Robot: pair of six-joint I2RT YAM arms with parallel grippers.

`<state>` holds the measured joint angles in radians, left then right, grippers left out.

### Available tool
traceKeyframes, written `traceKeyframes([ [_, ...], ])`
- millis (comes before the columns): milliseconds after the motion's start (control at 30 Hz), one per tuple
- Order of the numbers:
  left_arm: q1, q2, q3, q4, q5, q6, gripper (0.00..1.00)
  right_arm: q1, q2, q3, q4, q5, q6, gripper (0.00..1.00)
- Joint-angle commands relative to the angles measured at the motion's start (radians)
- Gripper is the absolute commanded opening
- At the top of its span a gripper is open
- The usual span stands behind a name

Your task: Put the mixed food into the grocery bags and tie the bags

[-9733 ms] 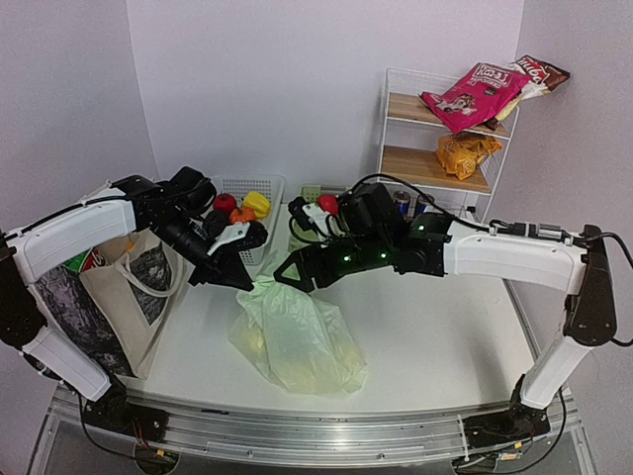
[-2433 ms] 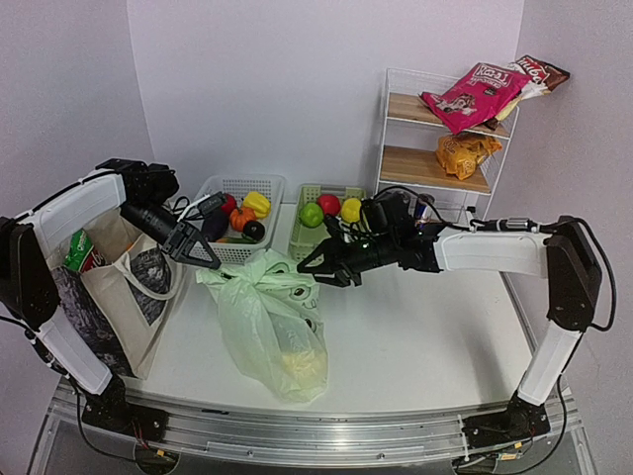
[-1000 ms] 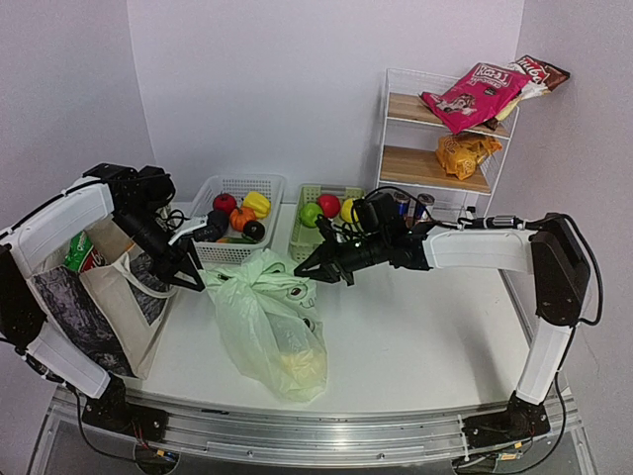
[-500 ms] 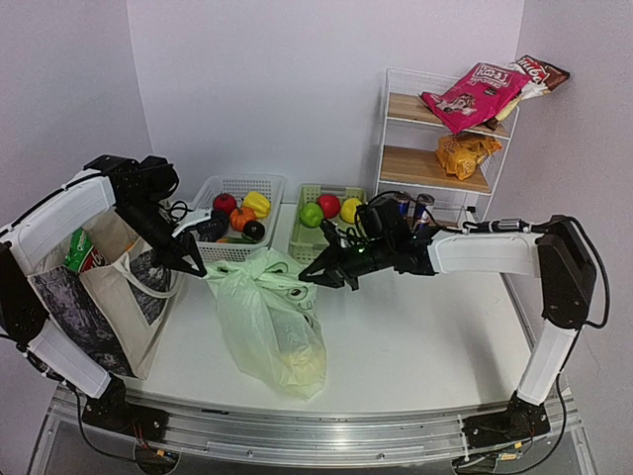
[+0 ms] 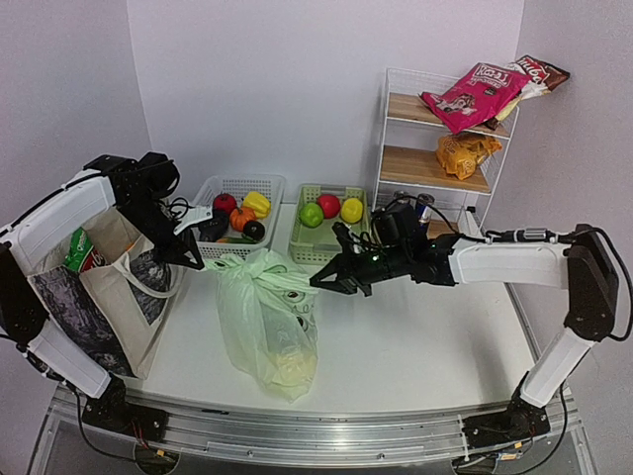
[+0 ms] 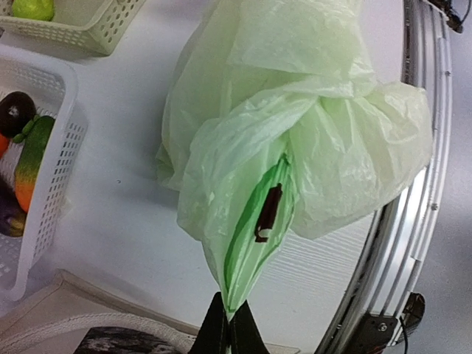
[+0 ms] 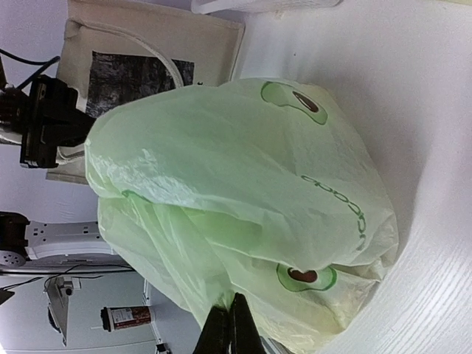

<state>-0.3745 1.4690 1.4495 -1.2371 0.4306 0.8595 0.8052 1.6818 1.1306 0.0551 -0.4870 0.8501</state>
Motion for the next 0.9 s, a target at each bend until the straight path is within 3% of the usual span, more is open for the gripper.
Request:
traceKeyframes([
  [0, 0.026, -0.056, -0.067, 0.116, -0.172, -0.047, 0.0, 0.013, -0.034, -0.06, -0.091, 0.076, -0.017, 0.0],
  [233, 0.024, -0.077, -0.196, 0.236, -0.152, -0.031, 0.0, 0.043, -0.03, -0.112, -0.085, 0.116, -0.01, 0.0],
  [433, 0.022, -0.088, -0.169, 0.242, -0.058, -0.043, 0.0, 0.043, -0.048, -0.042, -0.079, 0.072, -0.057, 0.01],
  [600, 0.022, -0.1, -0.178, 0.236, -0.047, -0.042, 0.0, 0.043, 0.026, 0.051, -0.013, -0.019, 0.049, 0.31],
  [867, 0.017, -0.108, -0.168, 0.232, -0.028, -0.042, 0.0, 0.052, 0.131, 0.087, 0.135, -0.035, 0.19, 0.57],
])
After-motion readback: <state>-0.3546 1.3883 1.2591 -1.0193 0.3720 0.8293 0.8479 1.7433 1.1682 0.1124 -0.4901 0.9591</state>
